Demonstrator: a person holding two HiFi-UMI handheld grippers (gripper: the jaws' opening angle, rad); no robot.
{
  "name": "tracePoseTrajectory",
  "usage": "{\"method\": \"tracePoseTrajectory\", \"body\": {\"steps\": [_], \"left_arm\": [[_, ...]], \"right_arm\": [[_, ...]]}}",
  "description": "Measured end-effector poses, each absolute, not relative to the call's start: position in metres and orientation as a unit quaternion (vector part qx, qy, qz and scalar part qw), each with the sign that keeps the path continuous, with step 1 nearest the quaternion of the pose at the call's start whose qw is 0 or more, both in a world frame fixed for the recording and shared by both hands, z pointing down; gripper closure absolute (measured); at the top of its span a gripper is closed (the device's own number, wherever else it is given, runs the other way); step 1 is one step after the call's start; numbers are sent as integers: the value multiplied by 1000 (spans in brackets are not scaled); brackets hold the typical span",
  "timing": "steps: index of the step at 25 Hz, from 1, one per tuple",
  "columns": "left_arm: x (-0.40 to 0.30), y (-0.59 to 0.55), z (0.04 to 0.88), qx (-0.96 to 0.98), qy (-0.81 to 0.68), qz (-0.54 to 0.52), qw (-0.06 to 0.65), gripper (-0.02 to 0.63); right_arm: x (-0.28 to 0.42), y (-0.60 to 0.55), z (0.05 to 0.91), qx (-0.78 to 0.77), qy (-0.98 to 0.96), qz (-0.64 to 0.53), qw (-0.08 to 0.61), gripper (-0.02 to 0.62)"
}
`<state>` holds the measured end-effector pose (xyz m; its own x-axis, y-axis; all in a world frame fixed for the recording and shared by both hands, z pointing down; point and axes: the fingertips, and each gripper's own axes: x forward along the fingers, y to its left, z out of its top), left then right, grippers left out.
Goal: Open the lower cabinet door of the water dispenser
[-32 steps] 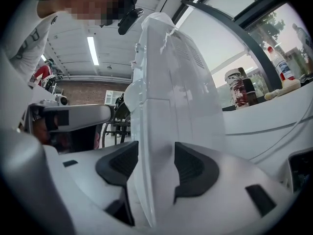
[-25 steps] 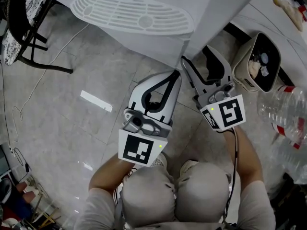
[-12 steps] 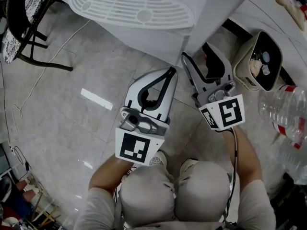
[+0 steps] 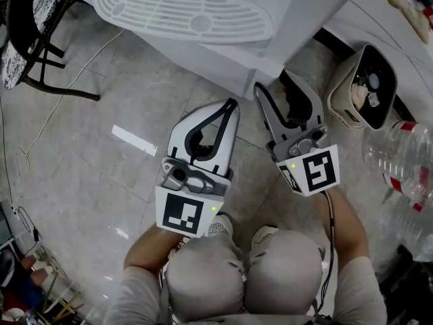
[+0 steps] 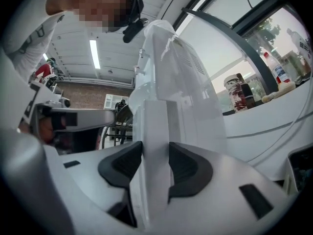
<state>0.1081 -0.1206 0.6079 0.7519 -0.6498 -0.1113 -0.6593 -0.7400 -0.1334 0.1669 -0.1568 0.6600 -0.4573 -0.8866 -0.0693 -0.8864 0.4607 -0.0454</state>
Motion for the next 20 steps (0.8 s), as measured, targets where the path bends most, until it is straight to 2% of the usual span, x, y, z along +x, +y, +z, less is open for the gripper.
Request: {"method": "tracePoseTrajectory", "body": {"steps": [5, 12, 20], "left_arm": [[92, -117, 608, -925, 370, 27, 82, 606], [49, -107, 618, -907, 411, 3, 90, 606], [-37, -99, 619, -854, 513, -13, 83, 606]], "right_arm": [[126, -131, 654, -462, 886, 13, 34, 414], [106, -109, 660, -432, 902, 1, 22, 422], [64, -97, 659, -400, 916, 2, 15, 417]]}}
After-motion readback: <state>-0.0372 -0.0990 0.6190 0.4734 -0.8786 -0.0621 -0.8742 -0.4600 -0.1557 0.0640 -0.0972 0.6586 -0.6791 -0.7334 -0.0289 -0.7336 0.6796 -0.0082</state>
